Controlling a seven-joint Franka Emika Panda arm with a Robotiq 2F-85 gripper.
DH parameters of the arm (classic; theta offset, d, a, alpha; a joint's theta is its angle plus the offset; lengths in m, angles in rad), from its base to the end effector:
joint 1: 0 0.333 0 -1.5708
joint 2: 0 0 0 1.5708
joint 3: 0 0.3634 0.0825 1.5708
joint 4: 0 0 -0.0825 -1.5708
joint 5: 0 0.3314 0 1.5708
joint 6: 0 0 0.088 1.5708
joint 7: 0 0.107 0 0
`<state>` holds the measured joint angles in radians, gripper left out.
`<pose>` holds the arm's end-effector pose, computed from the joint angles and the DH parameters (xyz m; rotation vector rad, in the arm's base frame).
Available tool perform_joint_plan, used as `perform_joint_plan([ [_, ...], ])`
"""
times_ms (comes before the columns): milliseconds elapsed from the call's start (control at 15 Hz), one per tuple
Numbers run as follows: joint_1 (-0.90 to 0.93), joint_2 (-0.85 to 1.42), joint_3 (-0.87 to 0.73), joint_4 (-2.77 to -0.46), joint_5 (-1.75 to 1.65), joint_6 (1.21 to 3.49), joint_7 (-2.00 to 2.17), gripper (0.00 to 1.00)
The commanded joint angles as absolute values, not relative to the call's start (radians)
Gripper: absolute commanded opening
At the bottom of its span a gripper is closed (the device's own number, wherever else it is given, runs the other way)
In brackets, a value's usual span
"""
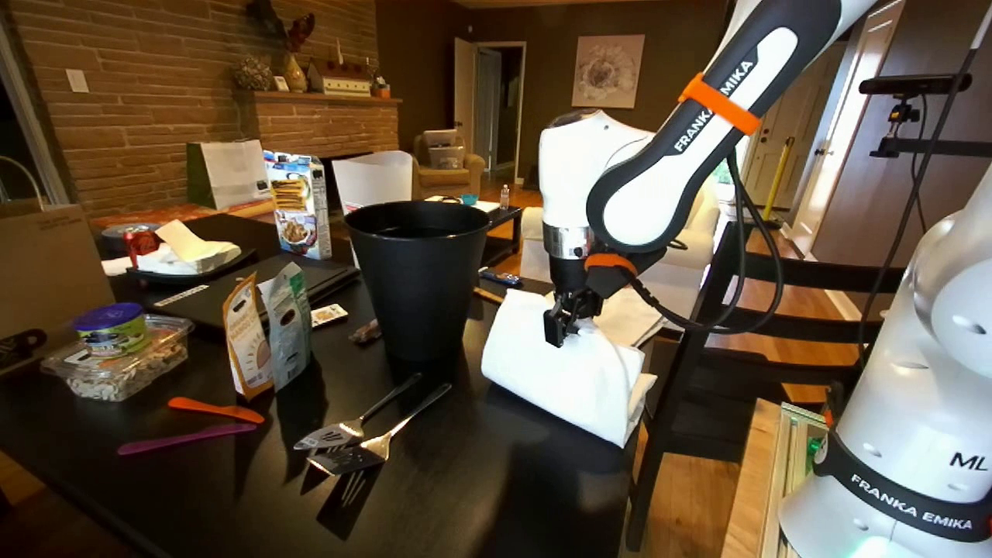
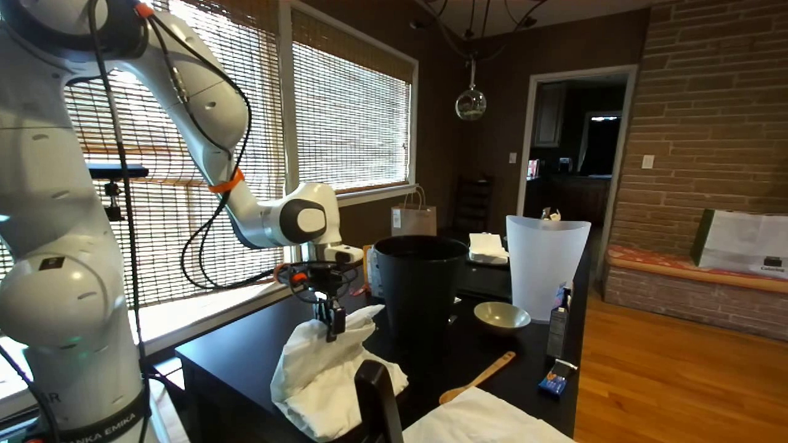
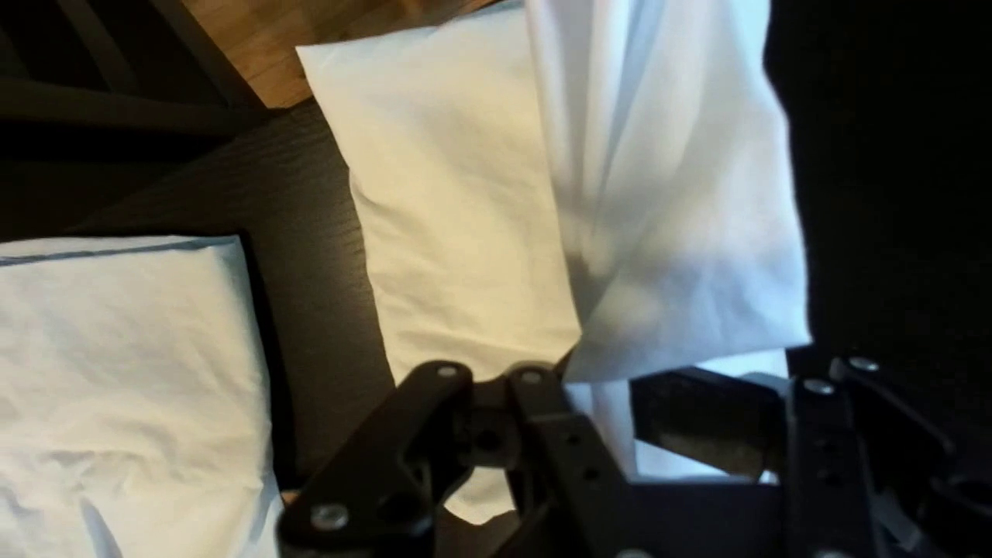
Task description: Fold the white cloth in half
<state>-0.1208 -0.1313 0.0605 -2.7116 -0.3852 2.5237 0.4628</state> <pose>0.3612 -0.0182 0.3551 2.8987 -0.2940 -0.0174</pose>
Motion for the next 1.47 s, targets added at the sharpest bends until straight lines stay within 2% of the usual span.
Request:
perform_joint_plan([
  [0, -0.14, -0.153, 0.022, -2.746, -0.432, 2.534, 0.456, 0.0],
  [400, -0.171, -0.159, -0.039, -2.775, -0.48, 2.59, 0.381, 0.0],
  [1267, -0.219, -0.029, -0.103, -2.746, -0.54, 2.553, 0.45, 0.0],
  [1333, -0.216, -0.02, -0.11, -2.745, -0.539, 2.56, 0.452, 0.05],
  [1400, -0.211, -0.025, -0.114, -2.745, -0.518, 2.554, 0.446, 0.26],
])
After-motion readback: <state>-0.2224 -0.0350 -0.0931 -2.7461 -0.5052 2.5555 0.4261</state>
